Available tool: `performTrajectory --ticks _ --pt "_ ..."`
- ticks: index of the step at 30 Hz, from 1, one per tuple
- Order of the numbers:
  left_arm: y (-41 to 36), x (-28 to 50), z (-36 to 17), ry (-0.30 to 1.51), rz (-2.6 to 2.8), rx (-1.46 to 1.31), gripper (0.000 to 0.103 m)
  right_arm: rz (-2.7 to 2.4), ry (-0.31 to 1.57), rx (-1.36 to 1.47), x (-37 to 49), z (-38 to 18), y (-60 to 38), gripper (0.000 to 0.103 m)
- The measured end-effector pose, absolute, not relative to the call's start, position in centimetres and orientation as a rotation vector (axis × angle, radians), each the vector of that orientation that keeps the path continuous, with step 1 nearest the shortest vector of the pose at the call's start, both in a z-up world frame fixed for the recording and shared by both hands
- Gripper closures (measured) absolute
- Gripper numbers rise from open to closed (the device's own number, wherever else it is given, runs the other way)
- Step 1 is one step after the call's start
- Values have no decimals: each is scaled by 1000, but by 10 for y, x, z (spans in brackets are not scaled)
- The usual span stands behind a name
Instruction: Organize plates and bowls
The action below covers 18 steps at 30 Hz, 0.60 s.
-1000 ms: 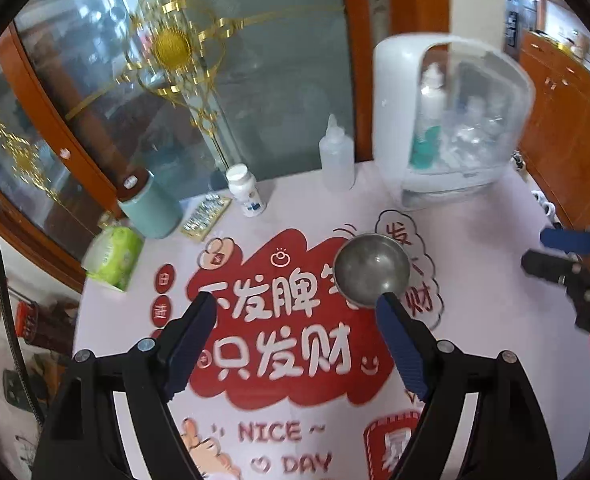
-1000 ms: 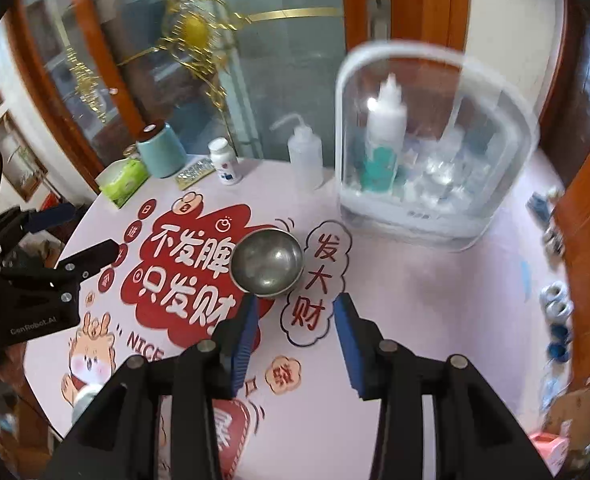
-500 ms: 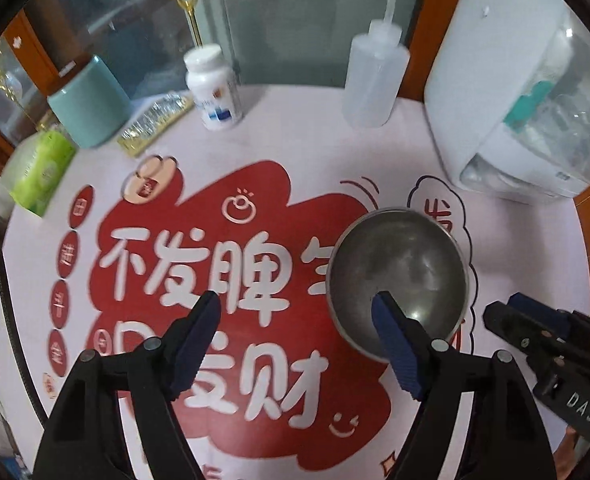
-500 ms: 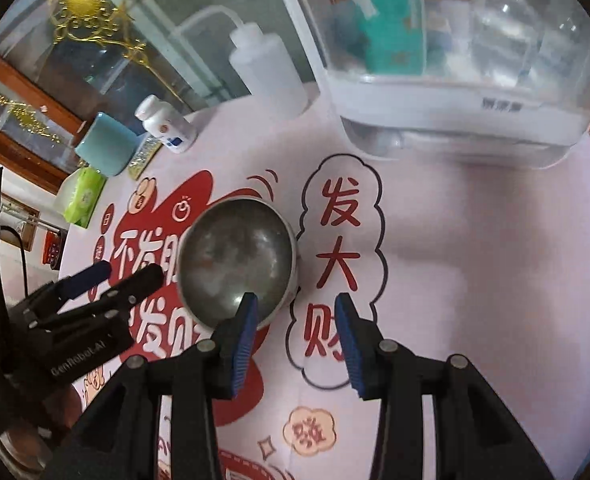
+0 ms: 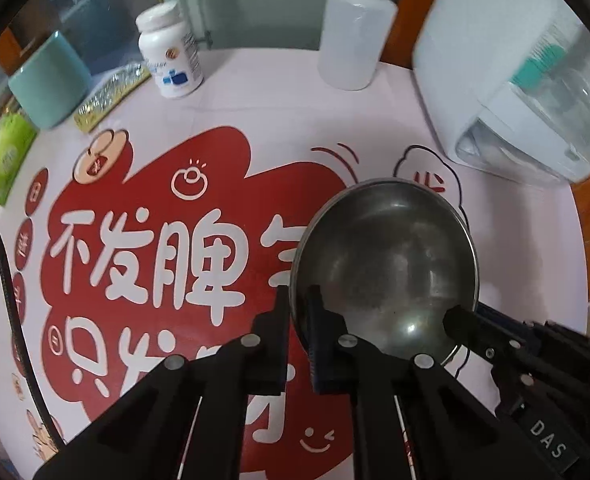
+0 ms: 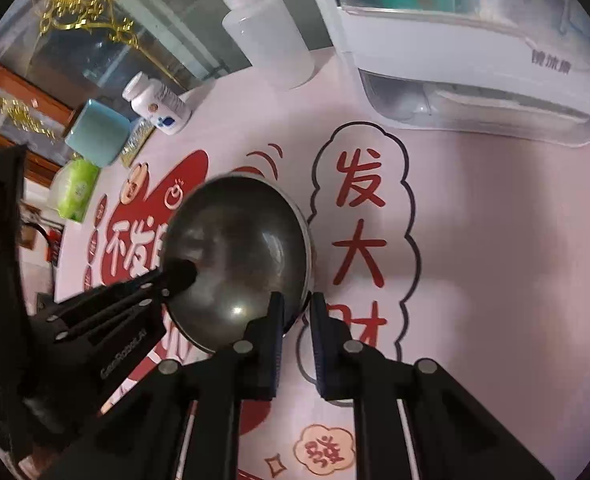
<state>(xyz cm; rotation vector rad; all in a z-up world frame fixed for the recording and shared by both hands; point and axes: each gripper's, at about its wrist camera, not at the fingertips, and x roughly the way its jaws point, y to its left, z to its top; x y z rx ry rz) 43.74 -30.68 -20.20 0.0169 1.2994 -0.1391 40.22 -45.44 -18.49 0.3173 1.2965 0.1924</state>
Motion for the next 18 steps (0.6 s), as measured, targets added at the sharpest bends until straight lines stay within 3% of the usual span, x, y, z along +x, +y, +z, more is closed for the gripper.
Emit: performTrajectory --ticks 18 --pt "-285 321 -80 1232 -281 69 94 240 1204 327 287 -72 -446 91"
